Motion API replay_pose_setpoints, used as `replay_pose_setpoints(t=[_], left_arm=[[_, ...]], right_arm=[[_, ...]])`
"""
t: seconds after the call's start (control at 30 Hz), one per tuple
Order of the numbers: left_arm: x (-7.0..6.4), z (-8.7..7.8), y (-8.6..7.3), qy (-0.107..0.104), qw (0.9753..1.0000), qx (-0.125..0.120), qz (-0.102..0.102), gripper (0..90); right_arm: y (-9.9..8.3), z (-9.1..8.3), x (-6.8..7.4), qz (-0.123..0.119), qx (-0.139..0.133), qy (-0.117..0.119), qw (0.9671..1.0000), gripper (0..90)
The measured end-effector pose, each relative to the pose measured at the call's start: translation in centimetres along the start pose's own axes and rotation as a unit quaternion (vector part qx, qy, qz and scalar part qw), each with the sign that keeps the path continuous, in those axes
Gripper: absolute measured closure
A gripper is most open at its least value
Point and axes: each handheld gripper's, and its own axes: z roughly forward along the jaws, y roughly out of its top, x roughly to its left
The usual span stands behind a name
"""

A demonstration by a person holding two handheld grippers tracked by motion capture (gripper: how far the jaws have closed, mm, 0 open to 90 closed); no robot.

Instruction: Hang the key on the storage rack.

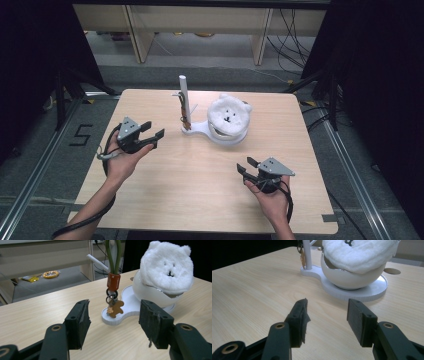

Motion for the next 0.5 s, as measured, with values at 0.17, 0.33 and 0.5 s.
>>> replay_pose_setpoints(t=[0.17,0.33,0.5], left_arm=[[0.1,-1.9,-1.2,0.007,1.0,-0.005,-0.001,40.4],[0.2,-3.5,-2.9,0.015,0.9998,-0.007,-0.006,40.3],[0.1,-4.7,-5.1,0.022,0.9995,-0.019,-0.012,40.3]], right_arm=[[-0.1,-0.1,0.2,0.016,0.007,-0.001,0.9998,51.4],[-0.1,0.1,-0.2,0.0,-0.001,0.006,1.0,51.0],[-0.2,0.0,-0.4,0.003,0.003,-0.004,1.0,50.4]])
